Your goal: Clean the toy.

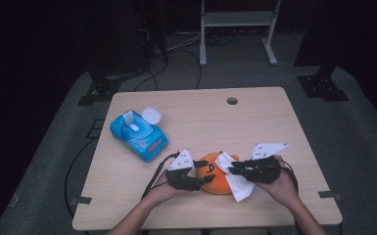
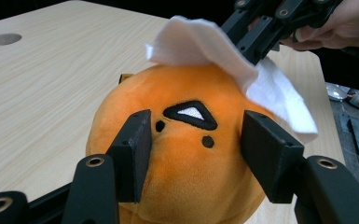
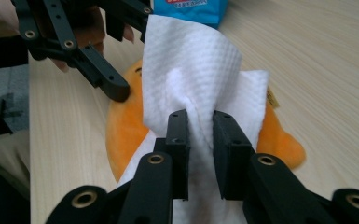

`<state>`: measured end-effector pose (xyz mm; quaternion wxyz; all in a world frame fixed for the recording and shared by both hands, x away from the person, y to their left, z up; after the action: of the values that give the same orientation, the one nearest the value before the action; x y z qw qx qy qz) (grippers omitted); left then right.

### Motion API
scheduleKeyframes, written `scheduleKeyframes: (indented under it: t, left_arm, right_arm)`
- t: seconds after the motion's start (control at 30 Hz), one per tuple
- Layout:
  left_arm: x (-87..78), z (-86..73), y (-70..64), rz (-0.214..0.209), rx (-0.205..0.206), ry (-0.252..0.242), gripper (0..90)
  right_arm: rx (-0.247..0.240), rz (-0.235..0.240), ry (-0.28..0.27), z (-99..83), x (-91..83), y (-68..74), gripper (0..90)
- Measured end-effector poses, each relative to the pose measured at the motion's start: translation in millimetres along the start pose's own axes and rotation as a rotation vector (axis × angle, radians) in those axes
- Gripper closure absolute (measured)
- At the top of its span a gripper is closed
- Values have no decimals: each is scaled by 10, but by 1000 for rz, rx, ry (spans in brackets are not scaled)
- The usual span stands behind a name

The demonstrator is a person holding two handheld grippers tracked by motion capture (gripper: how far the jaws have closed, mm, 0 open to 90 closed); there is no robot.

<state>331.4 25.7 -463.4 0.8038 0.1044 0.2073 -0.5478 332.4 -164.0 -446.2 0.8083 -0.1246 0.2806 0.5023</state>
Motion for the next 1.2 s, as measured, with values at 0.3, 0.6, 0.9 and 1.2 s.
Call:
scheduleKeyframes:
  t: [0.3,0.6,0.9,1.2]
  left_arm:
    - [-54,-64,-5,10,-10,16,435]
    - [-17,64,42,31,46,12,414]
    - [-36,-44,74,15,-5,1,498]
    - [-1,-45,35,20,-21,-2,497]
  right_arm:
    - [26,-75,37,-160,-165,-29,821]
    - [-15,-29,12,42,-22,71,824]
    - [51,-79,40,-85,-16,-58,832]
    - [12,-21,-27,68,-53,136,833]
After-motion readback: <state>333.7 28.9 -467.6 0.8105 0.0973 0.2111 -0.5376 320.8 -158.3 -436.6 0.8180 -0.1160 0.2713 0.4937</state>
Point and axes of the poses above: each handheld gripper's, and its own axes: x roughly forward along the jaws, z roughly out of its top, y roughly to its left, the point moved 6 cm from there along x, roughly forward along the jaws, and after that the axes turned 2 degrees about y, right-handed, at the moved point
